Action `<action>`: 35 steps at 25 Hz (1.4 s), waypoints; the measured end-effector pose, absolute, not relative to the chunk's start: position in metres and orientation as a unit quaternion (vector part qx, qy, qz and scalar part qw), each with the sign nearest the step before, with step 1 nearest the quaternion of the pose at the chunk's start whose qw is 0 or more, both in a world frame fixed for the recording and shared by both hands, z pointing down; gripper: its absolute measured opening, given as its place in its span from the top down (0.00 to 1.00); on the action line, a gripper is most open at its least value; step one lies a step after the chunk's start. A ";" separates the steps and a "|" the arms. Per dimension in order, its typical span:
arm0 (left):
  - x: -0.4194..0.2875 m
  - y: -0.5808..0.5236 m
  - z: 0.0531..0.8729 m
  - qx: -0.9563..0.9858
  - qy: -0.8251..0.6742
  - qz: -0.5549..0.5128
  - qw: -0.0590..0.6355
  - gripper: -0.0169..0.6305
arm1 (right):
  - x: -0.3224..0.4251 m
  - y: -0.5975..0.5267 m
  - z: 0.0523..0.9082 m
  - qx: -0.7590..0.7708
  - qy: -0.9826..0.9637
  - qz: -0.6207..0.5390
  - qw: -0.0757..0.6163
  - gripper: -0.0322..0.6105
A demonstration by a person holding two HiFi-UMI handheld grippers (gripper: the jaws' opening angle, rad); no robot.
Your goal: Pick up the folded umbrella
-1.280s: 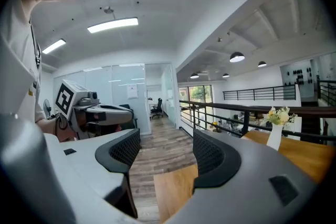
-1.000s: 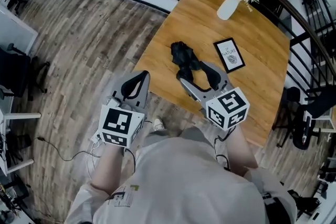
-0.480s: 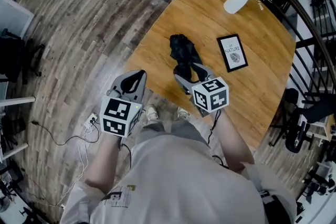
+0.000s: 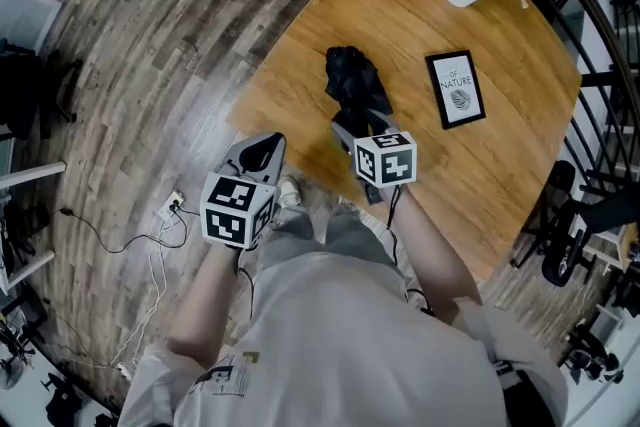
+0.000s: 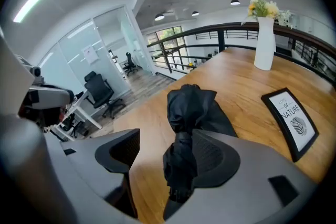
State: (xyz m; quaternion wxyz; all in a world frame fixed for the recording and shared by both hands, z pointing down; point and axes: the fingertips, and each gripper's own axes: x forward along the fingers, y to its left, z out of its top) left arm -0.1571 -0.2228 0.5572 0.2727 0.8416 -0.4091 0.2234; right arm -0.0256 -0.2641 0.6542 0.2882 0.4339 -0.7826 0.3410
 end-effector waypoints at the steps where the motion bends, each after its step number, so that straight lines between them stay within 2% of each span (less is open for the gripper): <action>1: -0.158 -0.222 0.562 0.839 -0.409 0.228 0.277 0.95 | -0.025 -0.265 0.665 0.433 -0.777 0.345 0.301 0.44; 12: -0.166 -0.209 0.589 0.822 -0.405 0.257 0.307 0.95 | -0.003 -0.278 0.716 0.464 -0.745 0.274 0.394 0.45; 18: -0.148 -0.201 0.589 0.830 -0.387 0.254 0.311 0.95 | 0.001 -0.282 0.727 0.453 -0.746 0.317 0.370 0.46; 24: -0.142 -0.199 0.578 0.833 -0.389 0.249 0.305 0.95 | 0.014 -0.272 0.715 0.426 -0.742 0.380 0.351 0.58; 28: -0.142 -0.197 0.566 0.829 -0.406 0.229 0.309 0.95 | 0.017 -0.258 0.687 0.414 -0.744 0.452 0.266 0.60; 35: -0.146 -0.203 0.541 0.833 -0.417 0.197 0.306 0.95 | 0.001 -0.251 0.612 0.374 -0.717 0.588 0.007 0.61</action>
